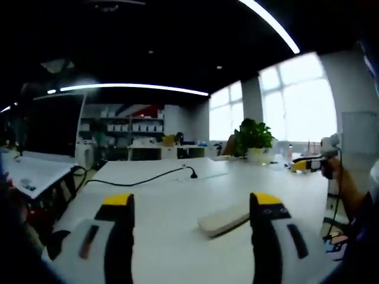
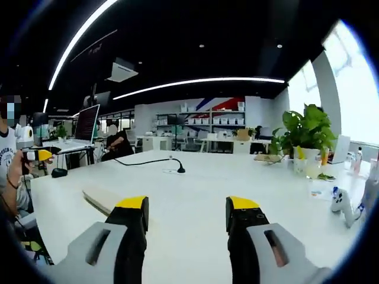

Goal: Arrange the utensils inside the cutlery case until each visible utensil rests in its matching compartment.

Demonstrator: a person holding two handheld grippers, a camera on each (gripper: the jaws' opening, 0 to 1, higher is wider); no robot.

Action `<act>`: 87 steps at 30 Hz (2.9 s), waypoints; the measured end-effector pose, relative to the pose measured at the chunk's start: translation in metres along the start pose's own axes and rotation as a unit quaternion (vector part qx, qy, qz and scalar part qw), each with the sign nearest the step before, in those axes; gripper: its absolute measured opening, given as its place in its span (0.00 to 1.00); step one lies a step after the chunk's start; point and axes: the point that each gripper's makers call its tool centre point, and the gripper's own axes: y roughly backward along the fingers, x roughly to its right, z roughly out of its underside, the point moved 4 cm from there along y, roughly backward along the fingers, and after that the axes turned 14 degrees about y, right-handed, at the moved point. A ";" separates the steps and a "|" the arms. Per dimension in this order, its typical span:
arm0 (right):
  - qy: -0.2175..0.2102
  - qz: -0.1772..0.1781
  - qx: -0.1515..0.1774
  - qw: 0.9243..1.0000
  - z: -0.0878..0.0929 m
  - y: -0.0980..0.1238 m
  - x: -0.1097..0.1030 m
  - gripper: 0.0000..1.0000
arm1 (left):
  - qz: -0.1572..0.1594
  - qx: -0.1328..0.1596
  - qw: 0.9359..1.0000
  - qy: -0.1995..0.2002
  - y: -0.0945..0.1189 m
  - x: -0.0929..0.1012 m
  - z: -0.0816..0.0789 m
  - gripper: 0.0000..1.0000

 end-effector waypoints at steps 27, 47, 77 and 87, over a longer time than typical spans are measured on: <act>0.014 0.039 0.020 0.999 -0.018 0.046 0.012 0.95 | 0.007 0.003 1.000 -0.010 0.018 0.021 -0.006 1.00; 0.008 0.094 0.028 0.995 -0.021 0.050 0.028 0.99 | -0.005 0.021 1.000 0.002 0.016 0.017 -0.011 1.00; 0.019 0.118 0.035 0.992 -0.027 0.056 0.030 0.99 | -0.007 0.013 1.000 -0.005 0.011 0.012 -0.006 1.00; -0.003 0.097 0.030 0.995 -0.022 0.051 0.029 0.99 | 0.020 0.009 1.000 -0.011 0.007 0.023 -0.006 1.00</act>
